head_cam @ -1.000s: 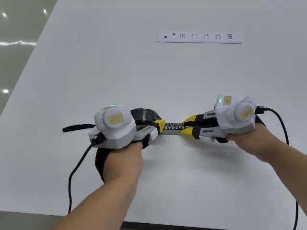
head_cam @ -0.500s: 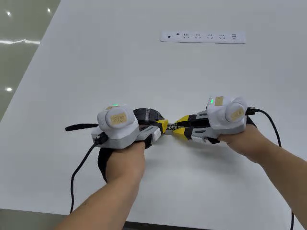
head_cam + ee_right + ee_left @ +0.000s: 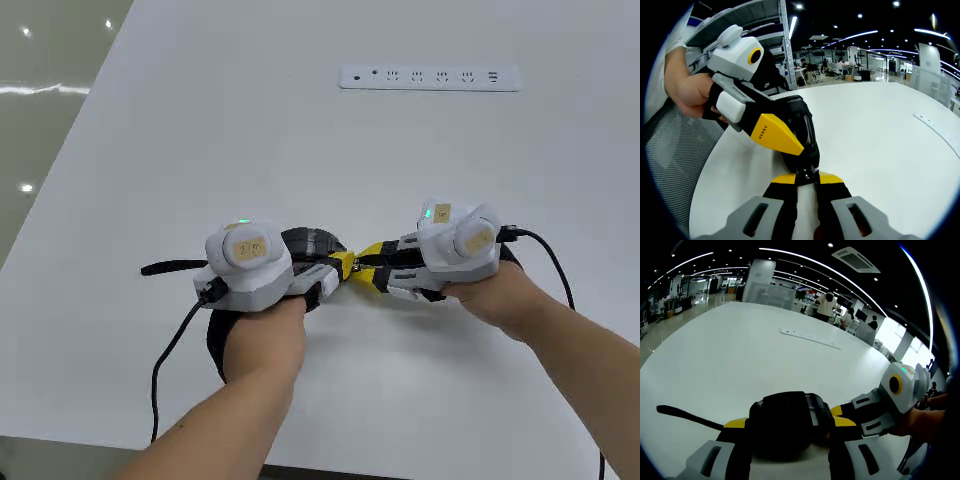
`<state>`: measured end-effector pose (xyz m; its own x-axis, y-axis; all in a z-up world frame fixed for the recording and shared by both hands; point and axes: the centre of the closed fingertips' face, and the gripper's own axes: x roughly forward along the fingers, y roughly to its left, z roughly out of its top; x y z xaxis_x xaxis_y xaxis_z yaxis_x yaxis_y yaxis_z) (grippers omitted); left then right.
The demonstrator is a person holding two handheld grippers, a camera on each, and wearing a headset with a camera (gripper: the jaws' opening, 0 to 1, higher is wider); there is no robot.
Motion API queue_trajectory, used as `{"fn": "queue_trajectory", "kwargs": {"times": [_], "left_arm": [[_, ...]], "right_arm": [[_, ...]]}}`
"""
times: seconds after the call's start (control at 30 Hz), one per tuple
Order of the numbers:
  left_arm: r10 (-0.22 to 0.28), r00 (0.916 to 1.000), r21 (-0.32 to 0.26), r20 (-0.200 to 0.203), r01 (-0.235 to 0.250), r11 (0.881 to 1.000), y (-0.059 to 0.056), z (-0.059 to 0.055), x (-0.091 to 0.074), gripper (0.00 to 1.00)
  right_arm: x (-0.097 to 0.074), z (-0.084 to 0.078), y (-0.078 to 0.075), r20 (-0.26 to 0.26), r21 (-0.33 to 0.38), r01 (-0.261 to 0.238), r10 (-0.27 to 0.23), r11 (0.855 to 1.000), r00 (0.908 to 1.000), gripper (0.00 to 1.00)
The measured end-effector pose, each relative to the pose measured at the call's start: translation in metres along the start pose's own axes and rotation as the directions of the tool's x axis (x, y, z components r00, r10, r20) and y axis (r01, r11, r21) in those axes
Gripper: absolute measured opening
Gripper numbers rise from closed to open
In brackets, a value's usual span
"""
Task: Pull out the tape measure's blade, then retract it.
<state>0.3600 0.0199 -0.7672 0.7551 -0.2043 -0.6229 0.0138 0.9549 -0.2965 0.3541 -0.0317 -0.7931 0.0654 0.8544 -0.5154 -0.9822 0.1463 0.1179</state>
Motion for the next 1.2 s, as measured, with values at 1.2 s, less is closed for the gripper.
{"fn": "queue_trajectory", "kwargs": {"times": [1.2], "left_arm": [[-0.023,0.9996,0.017,0.014,0.023,1.000,-0.0034,0.0056,-0.0063,0.63]], "right_arm": [[-0.0070,0.0062,0.0028,-0.011,-0.027,0.052,-0.052,0.998,0.9986,0.23]]}}
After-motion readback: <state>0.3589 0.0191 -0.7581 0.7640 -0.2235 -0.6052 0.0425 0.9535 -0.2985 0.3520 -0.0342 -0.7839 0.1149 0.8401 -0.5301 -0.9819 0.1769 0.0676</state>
